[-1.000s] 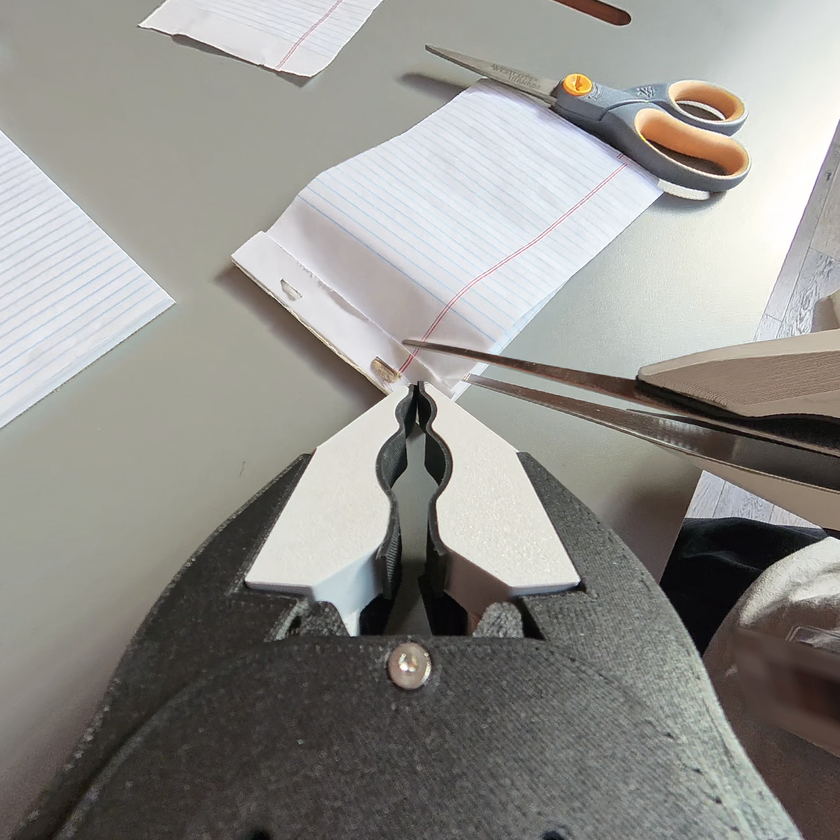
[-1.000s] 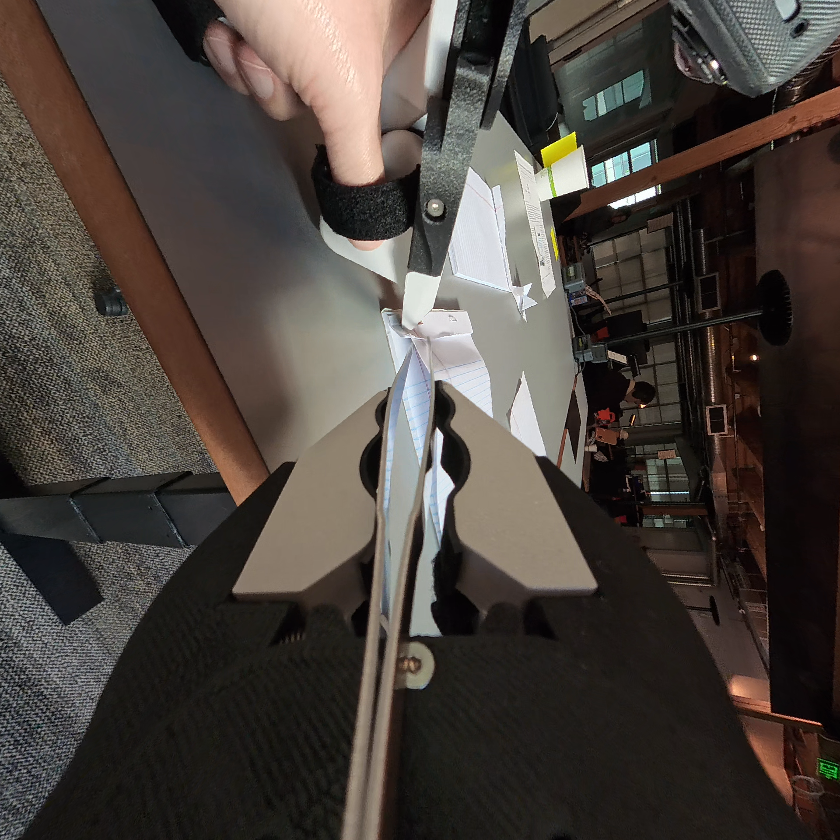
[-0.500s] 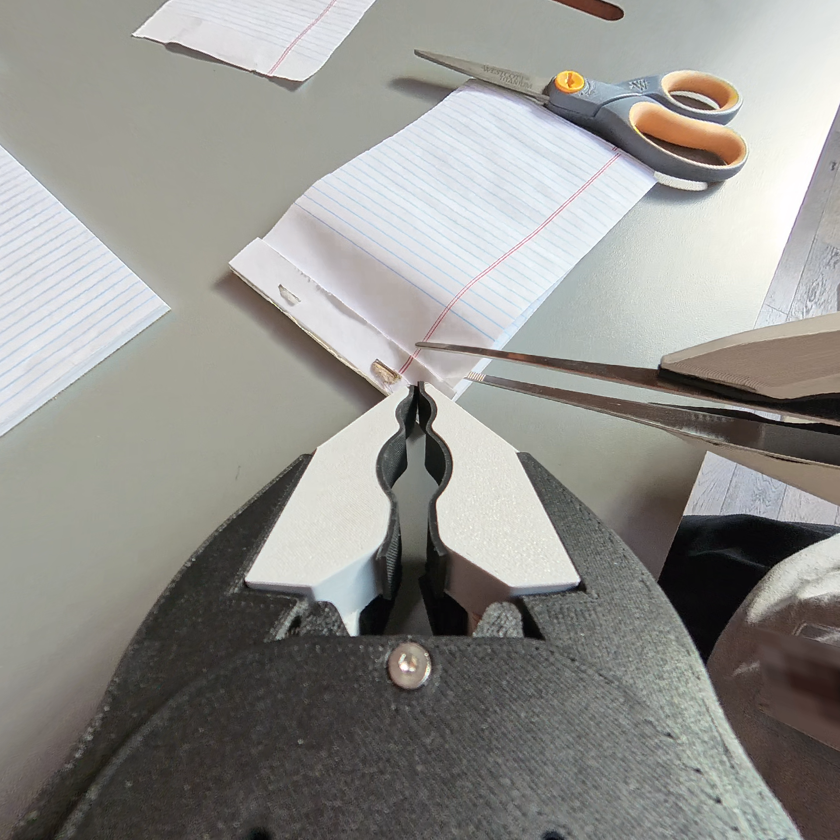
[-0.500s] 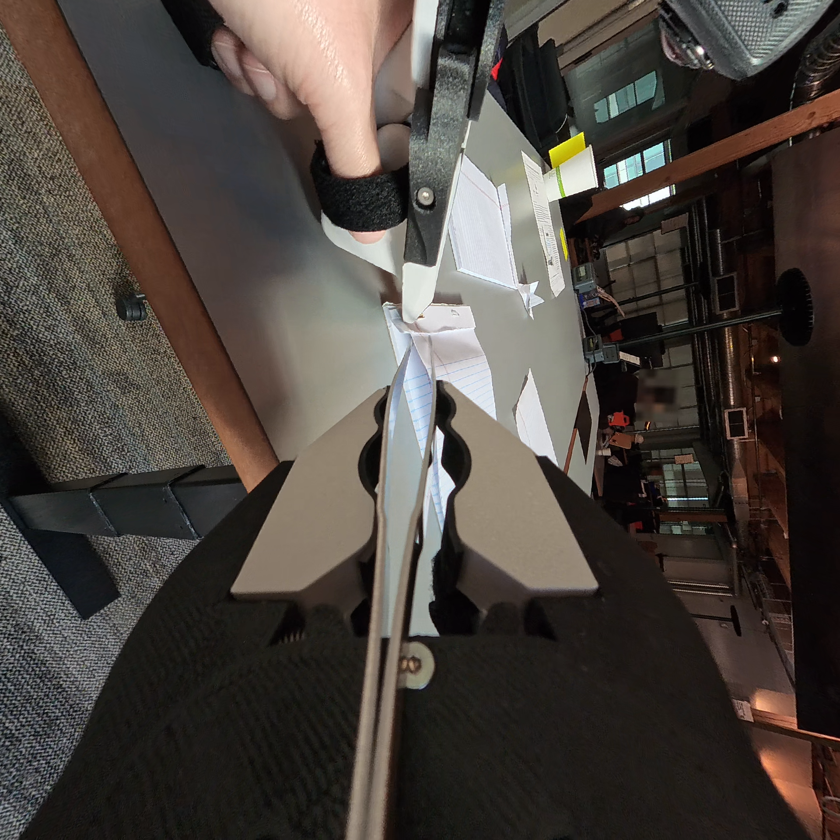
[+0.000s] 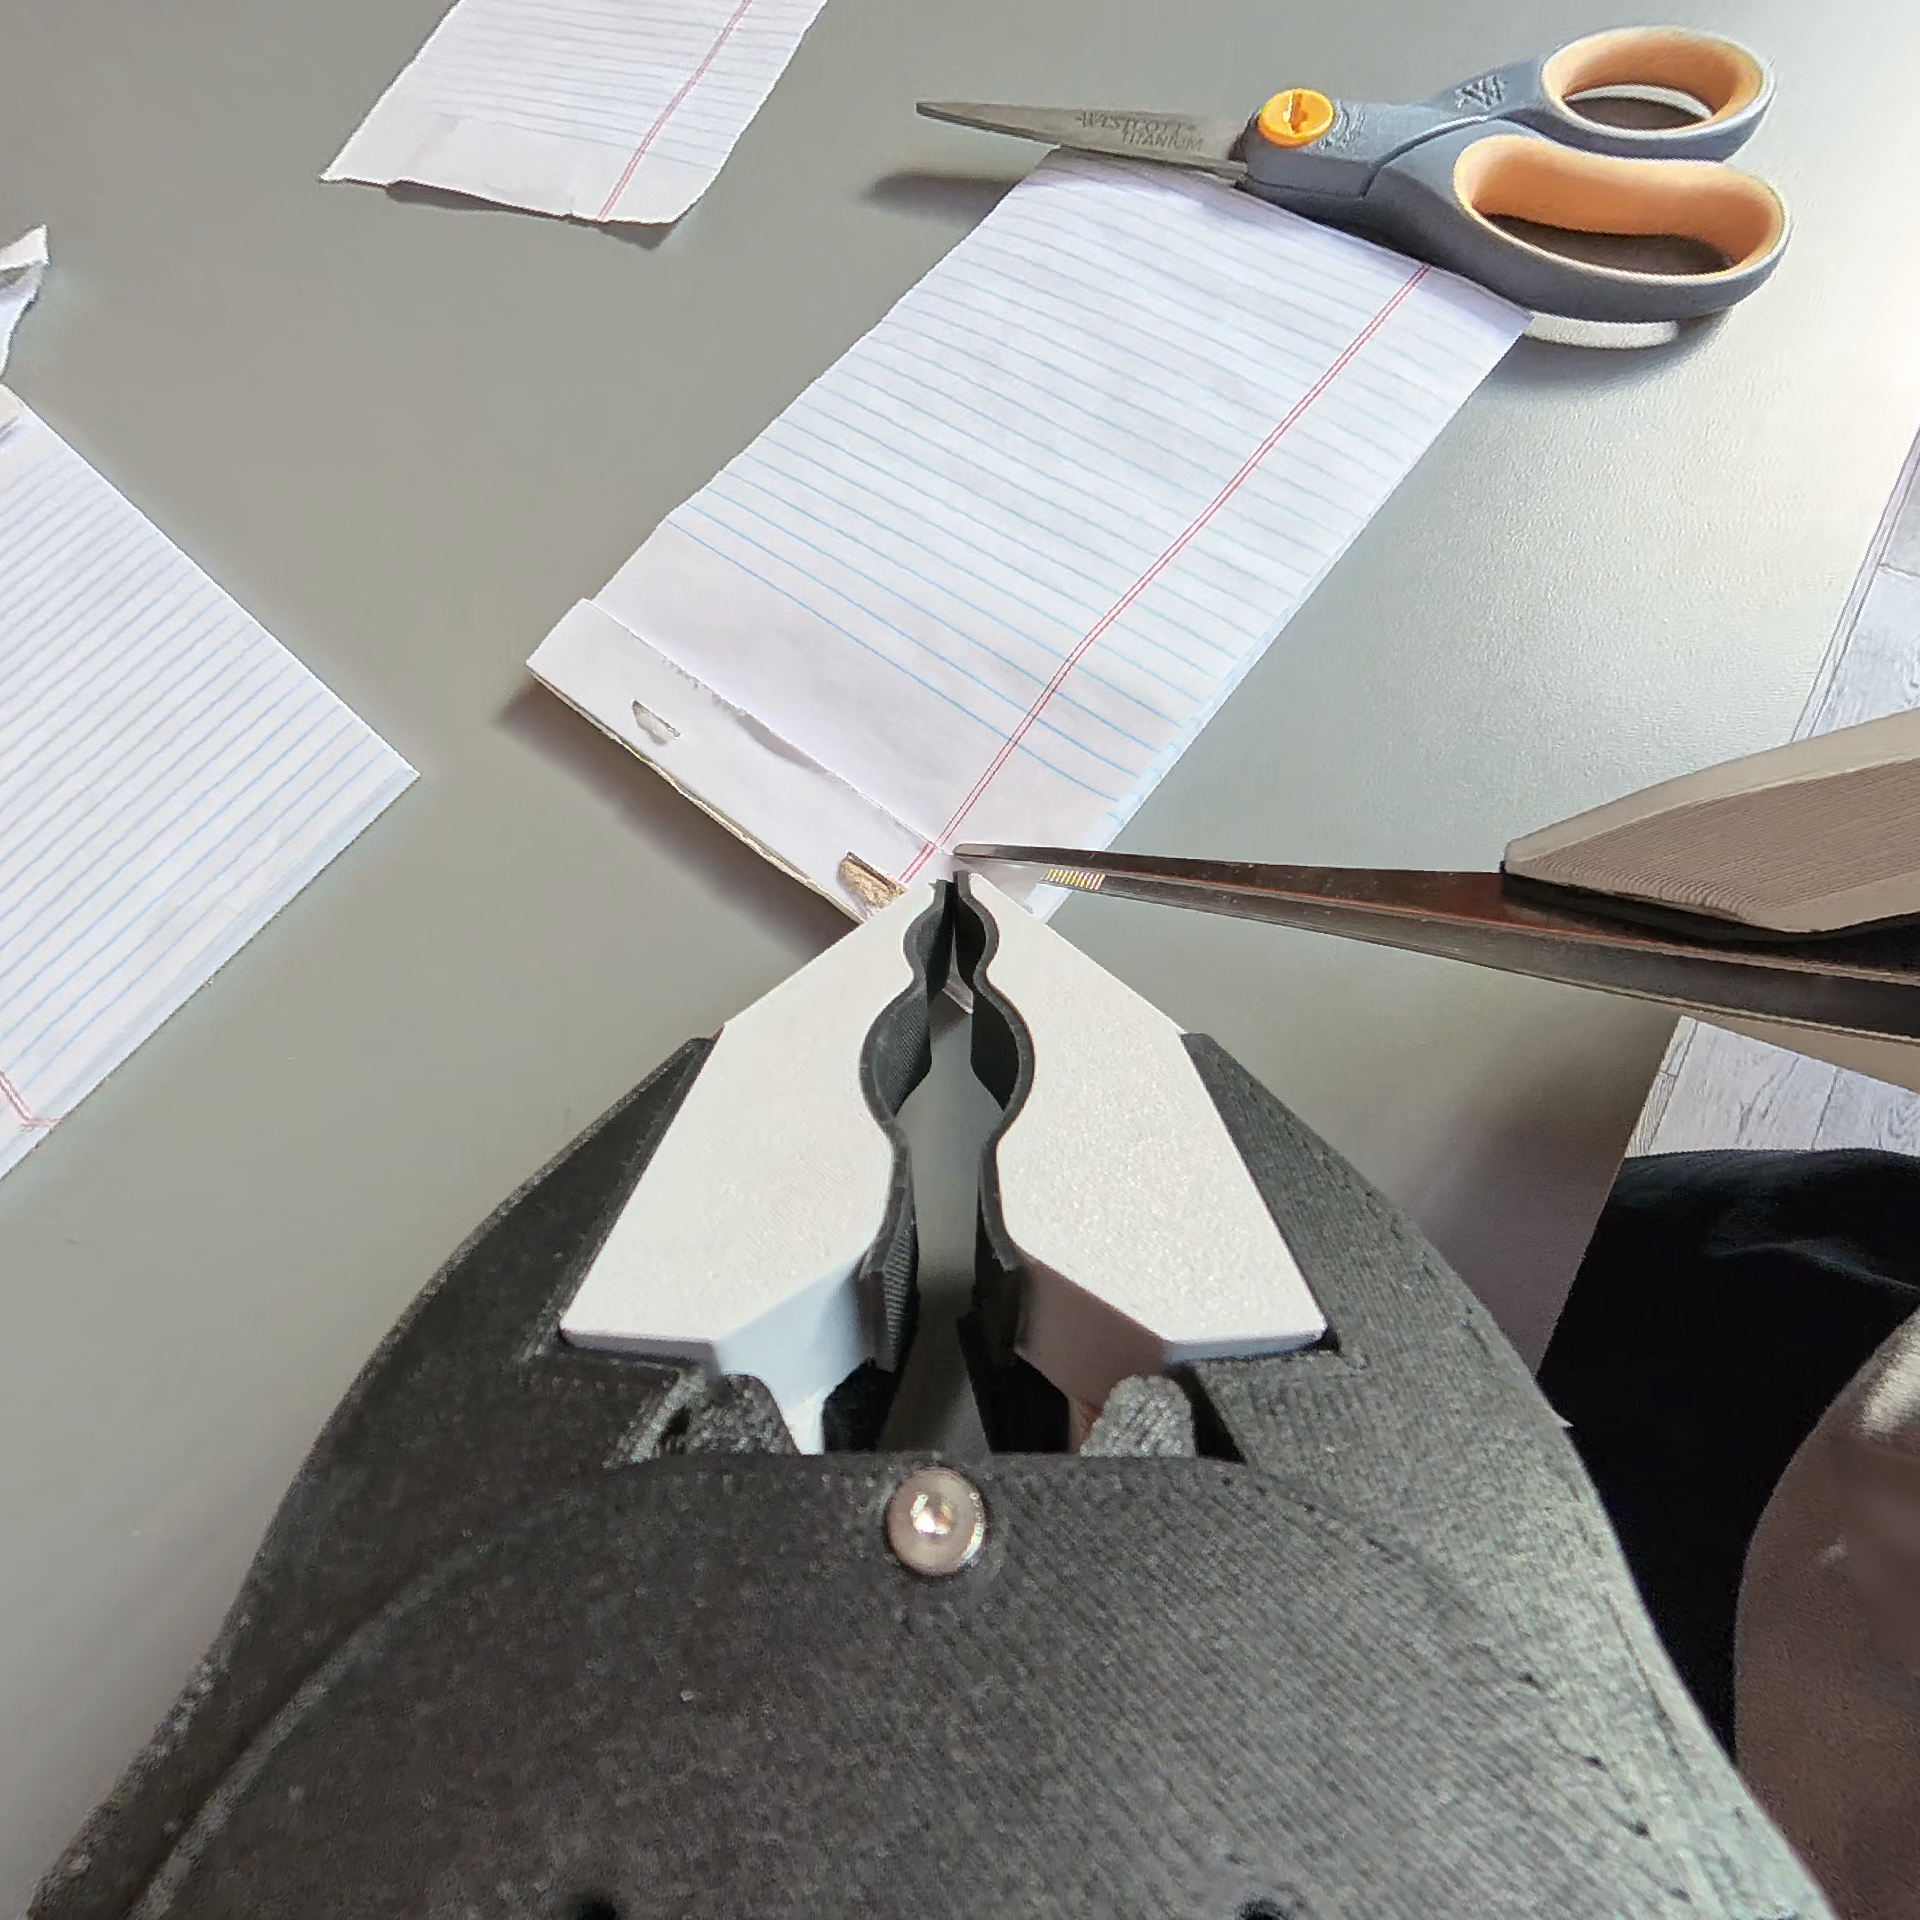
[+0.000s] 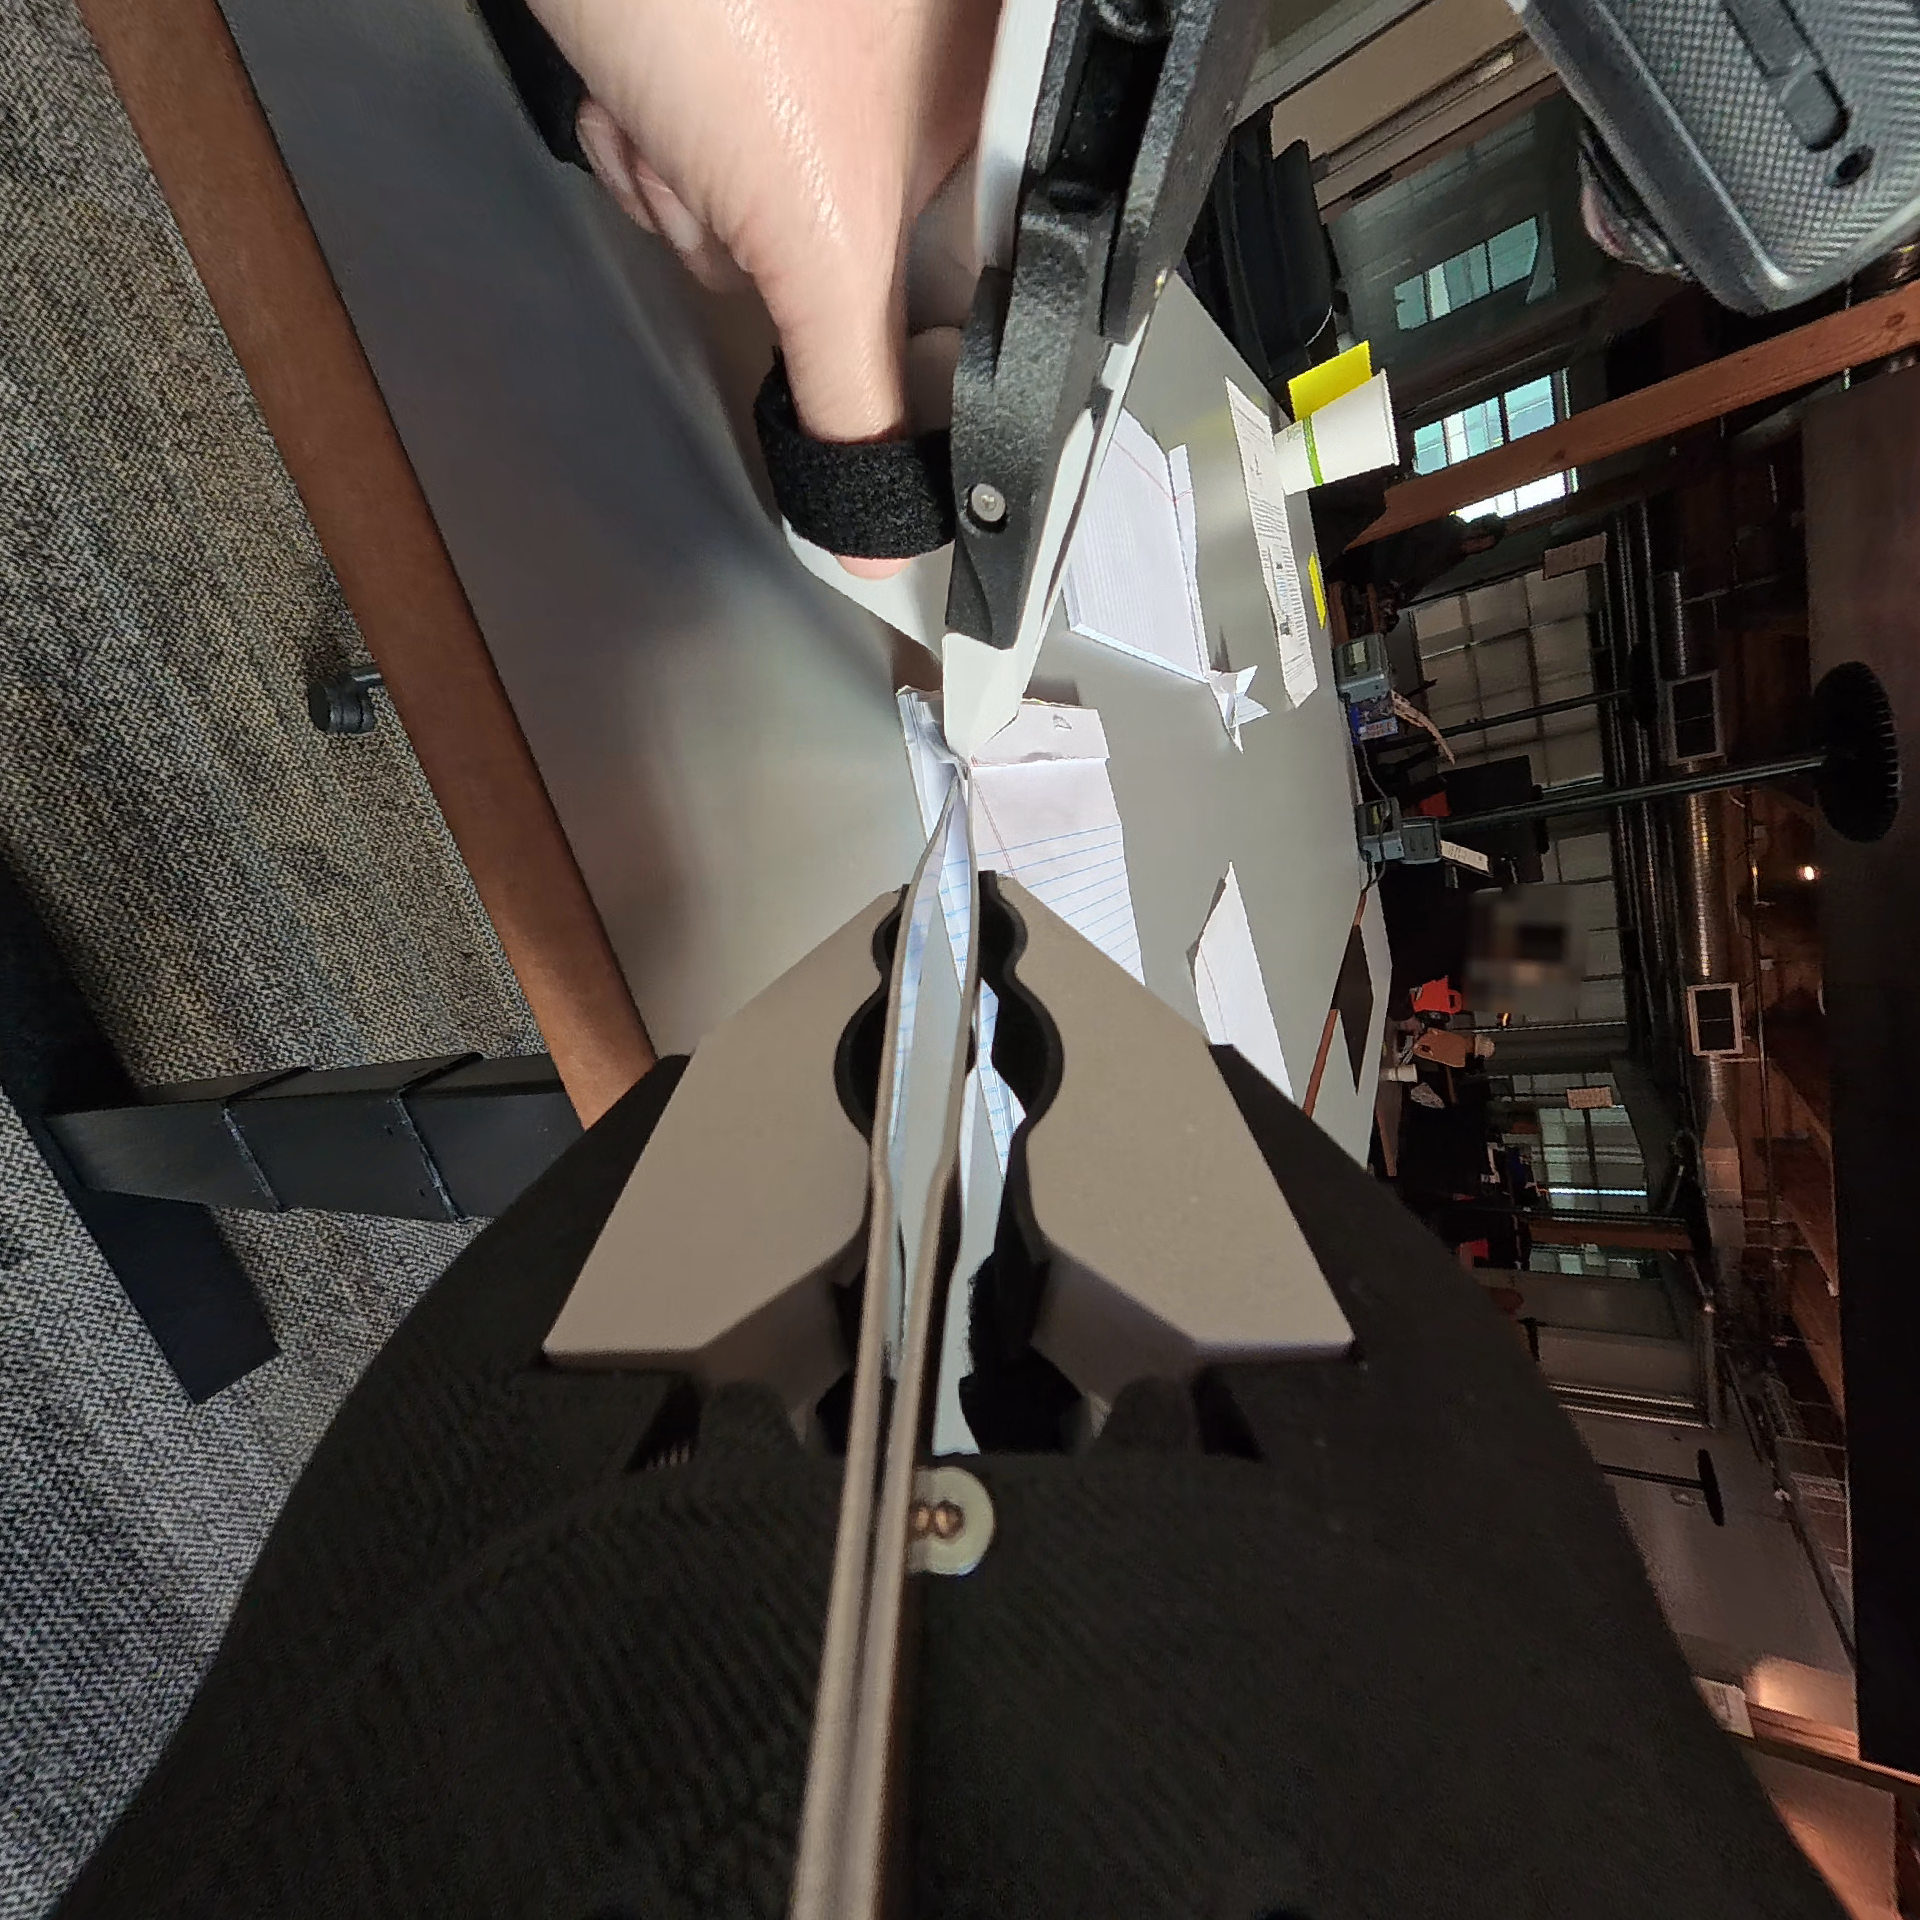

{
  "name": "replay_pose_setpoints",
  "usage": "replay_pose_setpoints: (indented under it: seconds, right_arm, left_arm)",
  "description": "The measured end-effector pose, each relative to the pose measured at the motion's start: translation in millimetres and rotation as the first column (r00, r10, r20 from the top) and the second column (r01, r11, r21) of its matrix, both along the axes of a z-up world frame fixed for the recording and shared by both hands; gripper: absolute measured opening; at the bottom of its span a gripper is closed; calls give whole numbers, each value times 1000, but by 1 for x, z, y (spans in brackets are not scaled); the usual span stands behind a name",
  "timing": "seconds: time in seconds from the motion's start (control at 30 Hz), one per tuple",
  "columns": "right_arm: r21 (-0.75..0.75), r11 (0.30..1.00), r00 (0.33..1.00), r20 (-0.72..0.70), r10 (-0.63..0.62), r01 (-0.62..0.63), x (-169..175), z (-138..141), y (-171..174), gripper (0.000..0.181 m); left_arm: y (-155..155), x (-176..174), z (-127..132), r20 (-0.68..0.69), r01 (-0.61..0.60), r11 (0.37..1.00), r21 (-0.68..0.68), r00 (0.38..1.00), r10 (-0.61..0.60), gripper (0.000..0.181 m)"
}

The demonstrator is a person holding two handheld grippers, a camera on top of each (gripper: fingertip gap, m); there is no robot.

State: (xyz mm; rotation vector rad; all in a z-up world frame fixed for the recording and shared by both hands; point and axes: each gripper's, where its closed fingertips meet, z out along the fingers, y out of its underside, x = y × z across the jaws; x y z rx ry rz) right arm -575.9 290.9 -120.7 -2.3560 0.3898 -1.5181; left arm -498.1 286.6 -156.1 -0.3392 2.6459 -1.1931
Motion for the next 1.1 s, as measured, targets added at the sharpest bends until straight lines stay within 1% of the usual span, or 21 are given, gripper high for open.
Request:
replay_pose_setpoints:
  seconds: [0.17, 0.47, 0.63, 0.77, 0.87, 1.1]
  right_arm:
    - [75, 997, 999, -51, 10, -6, 4, 5, -5, 10]
    - [153, 987, 985, -154, 82, -58, 12, 13, -14, 6]
    - [222, 973, 971, -207, 115, -68, 17, 18, -20, 6]
    - [189, 977, 965, -222, 136, -94, 19, 17, -21, 12]
    - [152, 985, 978, -175, 111, -85, 22, 19, -26, 21]
    - [96, 991, 987, -121, 103, -92, 22, 15, -22, 20]
  left_arm:
    - [1, 0, -1, -4, 8, 1000, -18, 1000, -8, 0]
    - [1, 0, -1, 11, 16, 1000, -19, 1000, -16, 0]
    - [1, 0, -2, 9, 21, 1000, -19, 1000, -21, 0]
    - [1, 0, -2, -3, 21, 1000, -23, 1000, -21, 0]
    - [1, 0, -2, -11, 20, 999, -27, 1000, -21, 0]
    - [1, 2, -2, -20, 8, 1000, -30, 1000, -8, 0]
